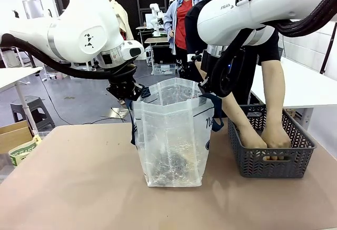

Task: Transfer purchased items from the store into the shopping bag.
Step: Move the Reusable shopping bag to the right side of the table.

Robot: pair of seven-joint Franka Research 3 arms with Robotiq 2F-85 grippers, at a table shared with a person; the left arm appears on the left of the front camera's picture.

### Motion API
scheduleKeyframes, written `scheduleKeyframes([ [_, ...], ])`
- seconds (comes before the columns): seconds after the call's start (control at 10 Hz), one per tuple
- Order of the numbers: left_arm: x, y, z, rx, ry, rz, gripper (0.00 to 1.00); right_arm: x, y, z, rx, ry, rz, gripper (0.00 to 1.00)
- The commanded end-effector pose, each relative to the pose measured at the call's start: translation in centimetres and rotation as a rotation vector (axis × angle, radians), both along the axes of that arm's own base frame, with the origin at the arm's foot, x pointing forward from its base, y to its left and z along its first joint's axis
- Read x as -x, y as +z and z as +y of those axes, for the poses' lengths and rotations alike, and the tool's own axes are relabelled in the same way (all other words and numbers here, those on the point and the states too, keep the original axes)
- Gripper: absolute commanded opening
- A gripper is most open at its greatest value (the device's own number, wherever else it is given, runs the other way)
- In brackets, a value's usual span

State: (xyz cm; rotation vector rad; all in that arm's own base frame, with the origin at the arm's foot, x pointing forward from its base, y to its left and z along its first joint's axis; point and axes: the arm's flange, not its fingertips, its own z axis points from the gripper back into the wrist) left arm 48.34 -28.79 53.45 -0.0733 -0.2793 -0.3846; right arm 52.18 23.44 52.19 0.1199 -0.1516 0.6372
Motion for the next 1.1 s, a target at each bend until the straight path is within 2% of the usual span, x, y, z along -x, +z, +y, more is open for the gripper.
scheduleKeyframes([
  [0.0, 0.0, -0.01, 0.01, 0.0, 0.001, 0.0, 0.0, -0.02, 0.06, 0.0, 0.0, 0.001, -0.001, 0.0],
  [1.0, 0.0, -0.01, 0.01, 0.0, 0.001, 0.0, 0.0, -0.02, 0.06, 0.0, 0.0, 0.001, -0.001, 0.0],
])
